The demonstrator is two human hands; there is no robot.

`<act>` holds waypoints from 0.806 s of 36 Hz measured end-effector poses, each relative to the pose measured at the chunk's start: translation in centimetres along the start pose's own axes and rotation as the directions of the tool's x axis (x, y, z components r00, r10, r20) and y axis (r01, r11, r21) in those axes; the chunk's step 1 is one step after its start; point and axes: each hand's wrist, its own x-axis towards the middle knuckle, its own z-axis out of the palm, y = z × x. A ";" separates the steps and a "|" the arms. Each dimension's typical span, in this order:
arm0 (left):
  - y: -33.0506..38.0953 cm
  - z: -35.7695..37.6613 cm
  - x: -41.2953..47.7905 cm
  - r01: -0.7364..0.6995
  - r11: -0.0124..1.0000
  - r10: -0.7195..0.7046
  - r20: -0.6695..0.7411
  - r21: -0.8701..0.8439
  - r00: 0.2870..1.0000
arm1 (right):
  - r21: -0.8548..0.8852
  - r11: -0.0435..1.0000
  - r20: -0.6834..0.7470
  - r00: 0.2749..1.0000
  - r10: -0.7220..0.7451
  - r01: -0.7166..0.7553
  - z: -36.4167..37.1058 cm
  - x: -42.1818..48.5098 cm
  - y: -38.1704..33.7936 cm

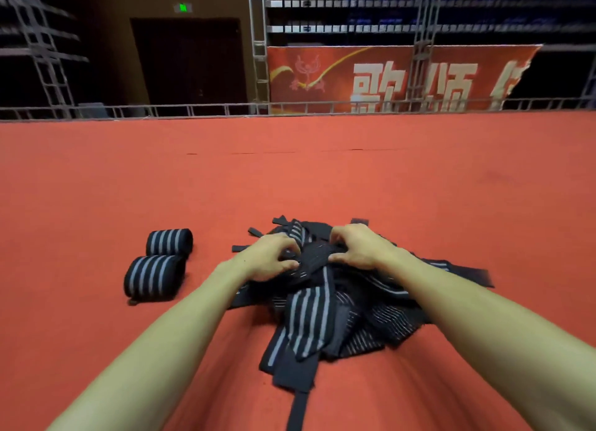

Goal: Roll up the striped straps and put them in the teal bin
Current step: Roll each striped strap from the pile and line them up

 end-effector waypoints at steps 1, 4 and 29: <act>0.5 0.3 0.7 -0.004 1.000 0.004 0.007 -0.004 1.000 | 0.001 1.000 -0.004 1.000 0.008 -0.008 -0.2 -0.3 0.7; 1.5 0.8 2.0 0.021 1.000 -0.021 0.038 0.015 0.999 | 0.011 1.000 0.000 1.000 0.005 -0.005 0.0 -0.6 2.1; 1.1 2.6 5.1 0.220 0.975 -0.206 0.241 -0.029 0.948 | 0.143 0.984 0.037 0.993 -0.112 0.106 1.9 2.8 2.7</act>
